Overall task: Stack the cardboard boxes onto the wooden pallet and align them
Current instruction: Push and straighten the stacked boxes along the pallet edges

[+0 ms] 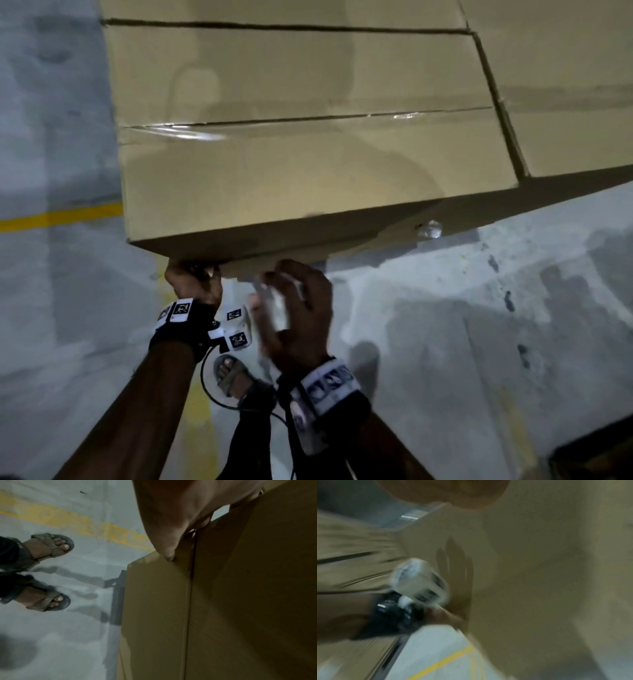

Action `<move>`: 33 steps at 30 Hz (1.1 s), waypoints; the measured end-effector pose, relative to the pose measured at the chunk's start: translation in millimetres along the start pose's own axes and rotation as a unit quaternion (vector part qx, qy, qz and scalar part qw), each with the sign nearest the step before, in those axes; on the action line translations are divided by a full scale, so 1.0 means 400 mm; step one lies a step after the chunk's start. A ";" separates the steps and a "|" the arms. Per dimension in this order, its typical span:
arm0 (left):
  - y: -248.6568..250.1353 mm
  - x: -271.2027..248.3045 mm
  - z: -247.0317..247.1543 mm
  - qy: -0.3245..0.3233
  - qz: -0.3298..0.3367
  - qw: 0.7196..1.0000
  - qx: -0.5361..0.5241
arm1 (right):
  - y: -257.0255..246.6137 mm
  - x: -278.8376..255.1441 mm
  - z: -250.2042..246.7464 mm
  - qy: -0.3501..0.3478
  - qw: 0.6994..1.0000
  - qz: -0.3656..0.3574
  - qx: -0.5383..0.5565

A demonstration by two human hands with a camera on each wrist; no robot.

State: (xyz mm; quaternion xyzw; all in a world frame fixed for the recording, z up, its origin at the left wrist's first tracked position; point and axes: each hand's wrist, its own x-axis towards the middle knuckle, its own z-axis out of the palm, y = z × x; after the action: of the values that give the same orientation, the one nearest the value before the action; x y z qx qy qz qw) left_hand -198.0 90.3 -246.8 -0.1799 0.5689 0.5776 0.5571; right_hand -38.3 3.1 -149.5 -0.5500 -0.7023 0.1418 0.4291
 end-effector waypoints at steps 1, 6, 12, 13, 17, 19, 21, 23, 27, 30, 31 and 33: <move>-0.001 0.006 -0.005 0.002 0.003 1.000 0.014 | 0.039 -0.039 0.004 0.044 0.993 0.108 0.037; 0.019 0.037 -0.018 -0.067 -0.011 0.996 0.063 | 0.273 -0.143 0.062 0.141 0.580 0.729 0.334; 0.049 0.094 -0.049 -0.100 -0.066 0.990 0.074 | 0.388 -0.041 0.142 0.182 0.448 0.685 0.544; 0.051 0.100 -0.052 -0.098 -0.071 0.990 0.069 | 0.400 -0.008 0.150 0.185 0.444 0.667 0.569; 0.047 0.106 -0.056 -0.150 -0.092 0.984 0.038 | 0.436 0.080 0.163 0.188 0.434 0.623 0.623; 0.042 0.106 -0.055 -0.159 -0.096 0.982 0.022 | 0.439 0.086 0.166 0.174 0.436 0.622 0.626; 0.035 0.097 -0.051 -0.155 -0.088 0.984 0.023 | 0.444 0.084 0.167 0.170 0.440 0.616 0.632; 0.032 0.094 -0.053 -0.149 -0.064 0.986 0.048 | 0.444 0.084 0.168 0.168 0.443 0.617 0.629; 0.026 0.103 -0.057 -0.137 -0.043 0.987 0.076 | 0.440 0.095 0.165 0.164 0.458 0.616 0.619; 0.022 0.102 -0.053 -0.139 -0.038 0.986 0.086 | 0.439 0.101 0.163 0.162 0.460 0.621 0.613; 0.022 0.100 -0.052 -0.141 -0.038 0.986 0.085 | 0.439 0.103 0.164 0.162 0.462 0.622 0.612; 0.024 0.091 -0.051 -0.134 -0.038 0.987 0.078 | 0.439 0.103 0.169 0.167 0.464 0.617 0.614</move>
State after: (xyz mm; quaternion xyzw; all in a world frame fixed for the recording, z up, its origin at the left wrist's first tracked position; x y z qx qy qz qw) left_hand -226.5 91.4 -278.9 -0.0787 0.5251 0.5288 0.6622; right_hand 23.7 120.9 -289.1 -0.4488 0.1720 0.6698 0.5660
